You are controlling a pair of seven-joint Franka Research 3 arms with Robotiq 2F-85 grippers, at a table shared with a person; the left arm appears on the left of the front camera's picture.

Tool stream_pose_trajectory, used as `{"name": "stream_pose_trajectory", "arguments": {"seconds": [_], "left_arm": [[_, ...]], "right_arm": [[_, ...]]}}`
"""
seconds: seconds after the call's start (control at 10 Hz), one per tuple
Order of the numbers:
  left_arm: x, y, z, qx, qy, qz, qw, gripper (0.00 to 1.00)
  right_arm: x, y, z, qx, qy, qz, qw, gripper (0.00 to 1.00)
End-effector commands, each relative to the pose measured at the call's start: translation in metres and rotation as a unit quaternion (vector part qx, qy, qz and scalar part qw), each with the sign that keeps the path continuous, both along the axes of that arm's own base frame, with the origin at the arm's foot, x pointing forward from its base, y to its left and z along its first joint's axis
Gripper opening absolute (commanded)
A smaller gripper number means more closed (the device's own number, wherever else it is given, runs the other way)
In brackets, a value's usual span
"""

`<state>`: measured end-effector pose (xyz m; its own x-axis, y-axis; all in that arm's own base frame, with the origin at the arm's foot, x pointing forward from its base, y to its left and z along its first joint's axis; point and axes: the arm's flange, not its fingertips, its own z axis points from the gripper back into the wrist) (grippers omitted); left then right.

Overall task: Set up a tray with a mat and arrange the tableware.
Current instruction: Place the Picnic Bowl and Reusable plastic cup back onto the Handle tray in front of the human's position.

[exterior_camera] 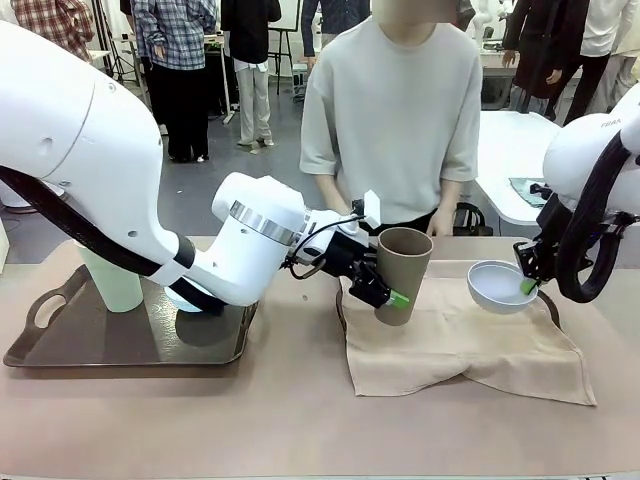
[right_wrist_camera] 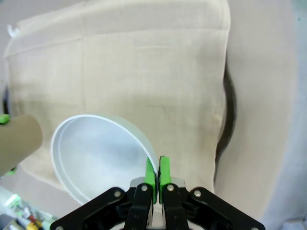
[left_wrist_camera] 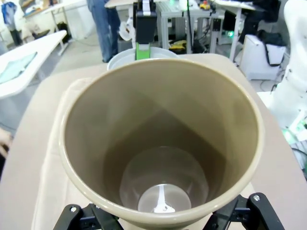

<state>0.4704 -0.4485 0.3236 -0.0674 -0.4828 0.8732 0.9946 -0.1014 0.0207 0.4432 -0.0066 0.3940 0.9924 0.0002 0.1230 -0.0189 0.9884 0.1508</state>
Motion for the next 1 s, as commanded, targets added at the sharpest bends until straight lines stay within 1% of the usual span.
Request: {"name": "stream_pose_trajectory", "arguments": {"seconds": [0.0, 0.1, 0.2, 0.5, 0.9], "left_arm": [[0.005, -0.009, -0.001, -0.023, -0.033, -0.004, 0.999, 0.84], [0.009, -0.013, -0.001, -0.030, -0.038, -0.003, 0.999, 0.84], [0.012, -0.015, -0.001, -0.033, -0.036, 0.000, 0.999, 0.84], [0.026, -0.015, -0.017, -0.054, -0.012, 0.018, 0.998, 0.84], [0.037, -0.011, -0.035, -0.047, -0.006, 0.024, 0.999, 0.84]], "right_arm": [[0.006, 0.001, -0.020, 0.006, -0.011, 0.005, 1.000, 0.04], [0.009, 0.001, -0.025, 0.008, -0.009, 0.005, 1.000, 0.04], [0.012, 0.003, -0.030, 0.012, -0.006, 0.005, 1.000, 0.04], [0.022, 0.002, -0.039, 0.023, 0.000, 0.001, 1.000, 0.04], [0.029, -0.001, -0.048, 0.026, 0.006, -0.005, 1.000, 0.04]]}}
